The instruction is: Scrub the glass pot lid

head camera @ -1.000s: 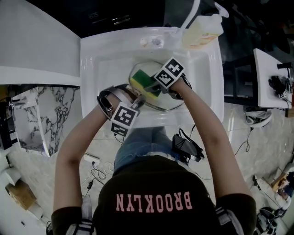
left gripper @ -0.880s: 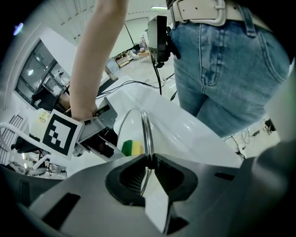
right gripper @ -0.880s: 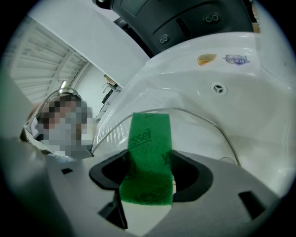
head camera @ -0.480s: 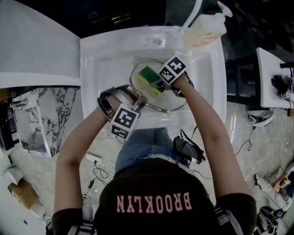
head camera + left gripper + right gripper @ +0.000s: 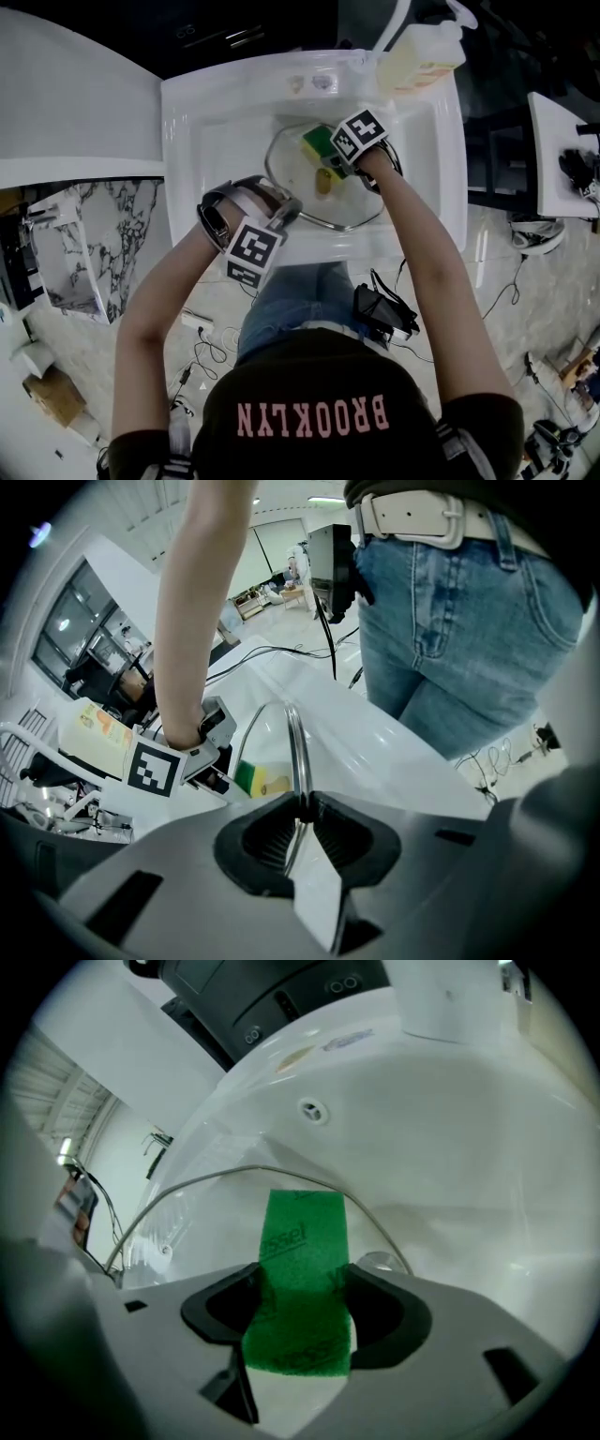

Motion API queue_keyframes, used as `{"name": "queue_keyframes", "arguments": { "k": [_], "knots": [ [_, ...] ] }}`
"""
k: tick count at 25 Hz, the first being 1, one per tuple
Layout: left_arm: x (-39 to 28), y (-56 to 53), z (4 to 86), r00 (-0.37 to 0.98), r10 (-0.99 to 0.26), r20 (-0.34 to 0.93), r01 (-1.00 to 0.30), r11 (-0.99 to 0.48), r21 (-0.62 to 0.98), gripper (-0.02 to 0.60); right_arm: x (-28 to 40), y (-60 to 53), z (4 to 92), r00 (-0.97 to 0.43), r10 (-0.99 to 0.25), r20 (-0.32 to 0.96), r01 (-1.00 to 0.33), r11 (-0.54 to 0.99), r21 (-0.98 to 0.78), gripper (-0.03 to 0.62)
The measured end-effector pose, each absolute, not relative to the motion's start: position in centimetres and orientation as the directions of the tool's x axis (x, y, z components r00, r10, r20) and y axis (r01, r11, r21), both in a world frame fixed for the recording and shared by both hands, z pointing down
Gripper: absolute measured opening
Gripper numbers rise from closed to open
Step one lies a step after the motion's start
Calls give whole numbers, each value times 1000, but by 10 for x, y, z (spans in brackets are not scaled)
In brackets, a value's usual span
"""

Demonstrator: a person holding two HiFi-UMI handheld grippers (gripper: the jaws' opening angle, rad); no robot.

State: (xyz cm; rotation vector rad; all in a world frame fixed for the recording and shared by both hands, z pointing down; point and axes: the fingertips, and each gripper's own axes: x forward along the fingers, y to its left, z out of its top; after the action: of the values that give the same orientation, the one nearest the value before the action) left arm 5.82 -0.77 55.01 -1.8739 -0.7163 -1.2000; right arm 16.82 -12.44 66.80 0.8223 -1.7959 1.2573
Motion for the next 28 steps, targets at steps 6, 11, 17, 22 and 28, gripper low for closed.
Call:
{"name": "queue_keyframes", "arguments": {
  "k": [6,11,17,22,28],
  "knots": [
    [60,-8,551,394,52,917,784,-539,-307,52,205,-126,685,-383,-97,919,-897,275,-345,272],
    [60,-8,551,395,53,917,783,-542,-306,52,214,-128,686,-299,-119,947,-917,310,-251,272],
    [59,-9,553,395,55,917,783,-542,-305,52,224,-135,662,-240,-213,947,-926,343,-157,272],
    [61,-8,553,397,50,916,782,-542,-309,52,213,-134,610,-403,-341,849,-901,314,-301,272],
    [60,-8,553,398,44,916,777,-547,-311,52,151,-132,542,-673,-441,593,-739,375,-560,272]
  ]
}}
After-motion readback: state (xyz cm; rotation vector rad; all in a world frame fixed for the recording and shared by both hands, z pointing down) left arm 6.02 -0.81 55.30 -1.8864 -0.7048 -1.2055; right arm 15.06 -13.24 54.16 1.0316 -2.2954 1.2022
